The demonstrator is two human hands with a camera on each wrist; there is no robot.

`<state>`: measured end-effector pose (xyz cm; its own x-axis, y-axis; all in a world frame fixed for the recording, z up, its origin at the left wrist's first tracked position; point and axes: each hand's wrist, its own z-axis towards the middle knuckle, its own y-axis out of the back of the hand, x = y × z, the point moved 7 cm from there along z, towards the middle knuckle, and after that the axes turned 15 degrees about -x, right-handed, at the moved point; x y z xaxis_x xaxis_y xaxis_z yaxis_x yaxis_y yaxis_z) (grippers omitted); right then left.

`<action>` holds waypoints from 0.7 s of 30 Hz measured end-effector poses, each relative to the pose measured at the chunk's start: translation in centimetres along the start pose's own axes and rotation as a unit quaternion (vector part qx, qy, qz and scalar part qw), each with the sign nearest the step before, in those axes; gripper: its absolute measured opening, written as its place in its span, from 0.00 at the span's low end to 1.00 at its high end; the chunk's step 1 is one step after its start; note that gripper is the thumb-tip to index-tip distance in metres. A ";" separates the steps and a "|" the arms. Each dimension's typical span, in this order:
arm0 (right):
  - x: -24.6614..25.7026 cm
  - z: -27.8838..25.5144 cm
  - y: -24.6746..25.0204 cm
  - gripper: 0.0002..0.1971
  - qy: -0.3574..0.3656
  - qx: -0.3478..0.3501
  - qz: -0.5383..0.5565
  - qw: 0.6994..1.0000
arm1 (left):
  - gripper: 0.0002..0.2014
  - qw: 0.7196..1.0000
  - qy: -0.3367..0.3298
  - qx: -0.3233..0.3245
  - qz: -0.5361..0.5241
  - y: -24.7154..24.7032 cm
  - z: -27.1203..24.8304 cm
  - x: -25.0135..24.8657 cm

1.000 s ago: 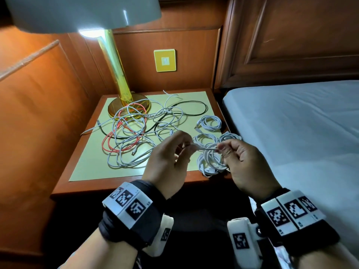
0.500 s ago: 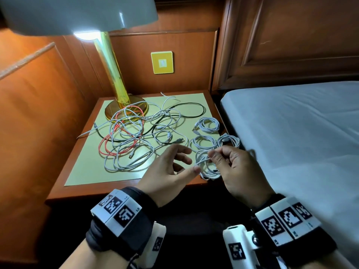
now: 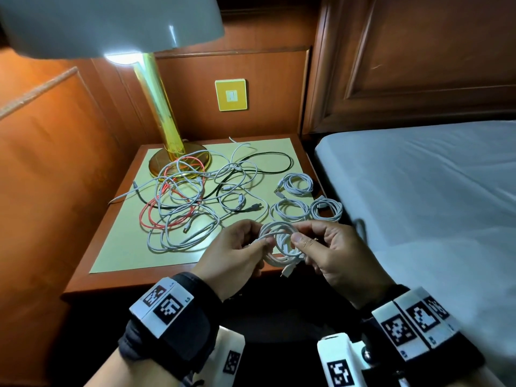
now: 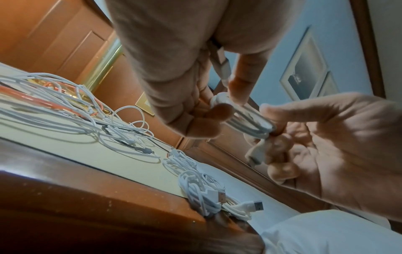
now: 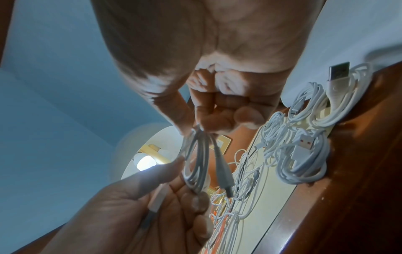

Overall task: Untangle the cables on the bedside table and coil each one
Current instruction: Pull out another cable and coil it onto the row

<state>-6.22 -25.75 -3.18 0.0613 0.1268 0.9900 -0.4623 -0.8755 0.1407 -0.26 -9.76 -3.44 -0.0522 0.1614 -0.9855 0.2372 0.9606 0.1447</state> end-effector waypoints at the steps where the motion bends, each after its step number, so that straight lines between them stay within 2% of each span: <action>1: 0.2 -0.1 0.0 0.07 0.003 0.003 -0.002 1.000 | 0.07 1.000 0.003 0.004 0.004 0.0 0.0 0.0; 4: 0.4 -0.2 0.1 0.08 0.003 -0.006 -0.013 1.000 | 0.11 0.999 -0.011 0.020 0.022 0.0 -0.4 -0.6; 7: 0.3 -0.4 -0.3 0.07 0.015 -0.004 -0.046 0.999 | 0.09 1.000 -0.010 0.013 0.021 -0.2 -0.4 -0.7; 10: 0.0 -0.5 -0.2 0.09 0.015 -0.019 -0.072 0.997 | 0.08 0.998 0.018 -0.016 0.060 0.7 0.3 0.2; 16: -0.1 -0.2 0.7 0.08 0.048 -0.042 -0.160 0.985 | 0.06 0.975 0.042 -0.155 0.154 6.1 3.4 1.9; 18: -0.1 -0.1 0.7 0.07 0.050 -0.043 -0.166 0.984 | 0.08 0.967 0.056 -0.163 0.188 6.6 4.1 2.9; 21: -0.3 0.0 0.7 0.06 0.051 -0.045 -0.169 0.983 | 0.14 0.957 0.068 -0.141 0.243 5.6 4.4 3.7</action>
<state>-6.59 -26.40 -3.38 0.1380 0.4535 0.8805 -0.5068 -0.7315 0.4562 5.15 -4.79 -6.64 -0.1332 0.6141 -0.7779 -0.0045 0.7845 0.6201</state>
